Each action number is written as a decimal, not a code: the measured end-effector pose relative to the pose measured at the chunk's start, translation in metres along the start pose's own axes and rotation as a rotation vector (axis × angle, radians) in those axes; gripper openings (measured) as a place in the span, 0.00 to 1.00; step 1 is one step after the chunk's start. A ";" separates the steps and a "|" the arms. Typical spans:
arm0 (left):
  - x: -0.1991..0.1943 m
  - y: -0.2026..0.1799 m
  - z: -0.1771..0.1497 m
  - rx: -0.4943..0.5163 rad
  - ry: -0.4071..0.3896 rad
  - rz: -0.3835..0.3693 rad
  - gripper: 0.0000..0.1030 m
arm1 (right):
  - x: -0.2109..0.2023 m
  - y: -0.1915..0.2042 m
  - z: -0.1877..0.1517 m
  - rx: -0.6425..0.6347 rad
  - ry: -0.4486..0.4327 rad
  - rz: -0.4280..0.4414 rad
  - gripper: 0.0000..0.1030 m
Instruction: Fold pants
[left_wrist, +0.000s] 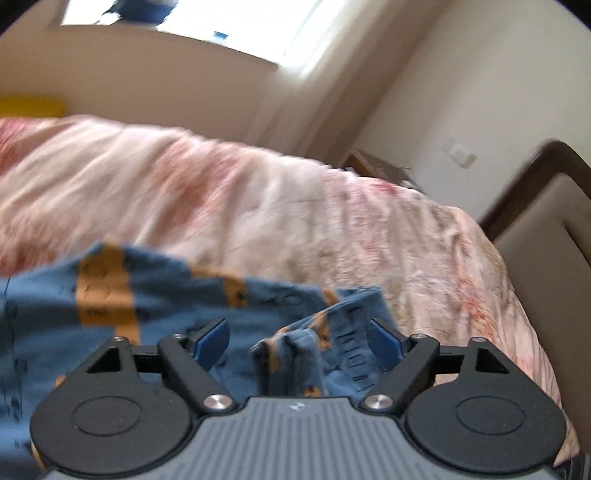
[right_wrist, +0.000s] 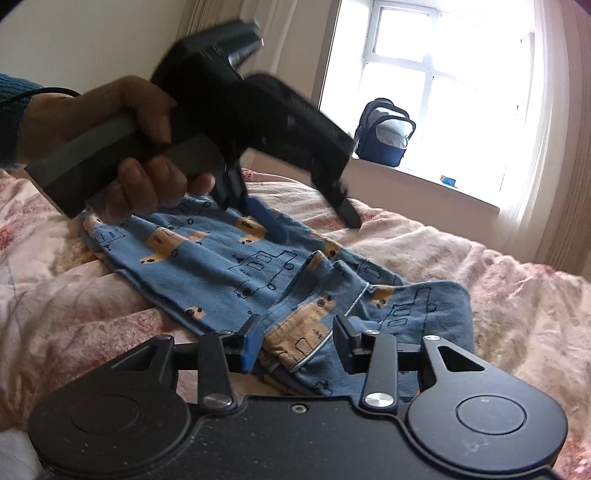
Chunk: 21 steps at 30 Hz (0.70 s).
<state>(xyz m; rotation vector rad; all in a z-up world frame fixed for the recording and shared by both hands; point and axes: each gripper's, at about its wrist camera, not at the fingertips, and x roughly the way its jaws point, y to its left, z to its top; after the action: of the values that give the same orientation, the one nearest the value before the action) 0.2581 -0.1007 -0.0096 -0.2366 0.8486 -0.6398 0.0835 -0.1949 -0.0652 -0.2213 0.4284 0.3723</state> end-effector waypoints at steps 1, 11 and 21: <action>0.003 -0.004 0.000 0.028 0.003 -0.013 0.87 | 0.001 0.001 -0.001 0.001 0.004 0.008 0.42; 0.030 -0.026 -0.008 0.162 0.048 0.062 0.71 | 0.006 0.000 -0.006 0.032 0.020 0.013 0.42; 0.036 -0.041 -0.005 0.220 0.071 0.071 0.70 | 0.004 -0.001 -0.005 0.044 0.014 0.007 0.42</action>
<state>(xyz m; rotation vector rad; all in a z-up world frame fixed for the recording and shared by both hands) 0.2544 -0.1554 -0.0171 0.0157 0.8435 -0.6722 0.0856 -0.1964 -0.0716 -0.1800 0.4508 0.3677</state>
